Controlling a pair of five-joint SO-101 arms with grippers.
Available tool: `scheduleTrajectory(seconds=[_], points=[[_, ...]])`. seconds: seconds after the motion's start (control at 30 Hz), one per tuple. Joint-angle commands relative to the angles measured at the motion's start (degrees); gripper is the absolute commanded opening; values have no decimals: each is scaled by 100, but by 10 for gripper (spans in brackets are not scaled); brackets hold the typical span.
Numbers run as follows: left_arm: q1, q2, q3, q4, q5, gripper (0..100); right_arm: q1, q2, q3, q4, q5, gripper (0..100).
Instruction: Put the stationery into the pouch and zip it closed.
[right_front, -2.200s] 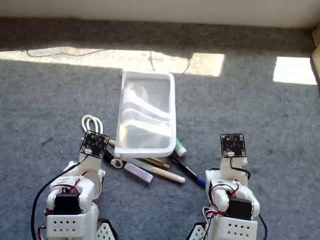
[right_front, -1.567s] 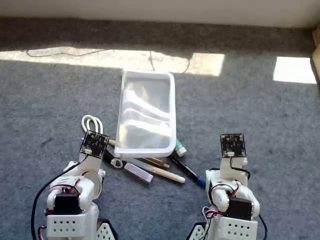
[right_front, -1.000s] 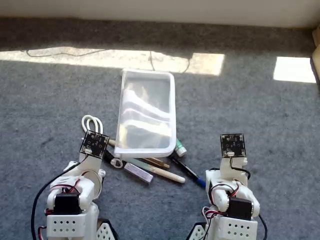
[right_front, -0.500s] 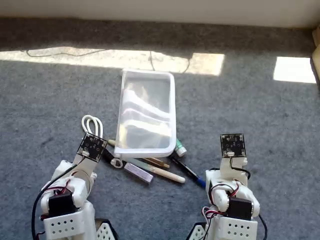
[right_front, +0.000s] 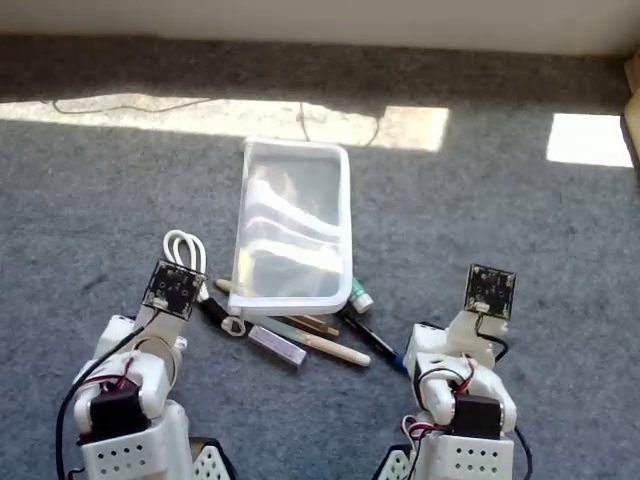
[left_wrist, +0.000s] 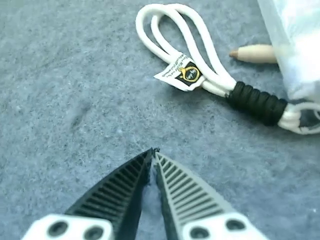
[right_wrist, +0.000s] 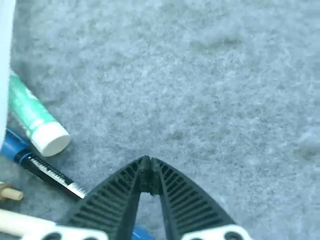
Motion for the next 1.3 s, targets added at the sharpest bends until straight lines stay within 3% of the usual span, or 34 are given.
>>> scheduleTrajectory(seconds=[0.0,0.23,0.4,0.57,0.9,1.07,1.27], points=[[-31,-40,-602,-18,1037,7,-259,-57,418,-127,-79,4],[-13,4,-1103,-325,1363,14,-286,-57,576,-127,-79,4],[-13,13,-1596,-290,1363,178,-286,-57,576,-127,-79,4],[-13,418,-2035,-290,1363,194,-277,-57,576,-127,-79,4],[-13,4321,-4127,-334,1363,198,-259,-57,576,-127,-79,4],[-13,6018,-4963,-308,1389,341,-251,-57,576,-127,-79,4],[-13,7688,-5921,-334,1389,350,-251,-57,576,-127,-79,4]])
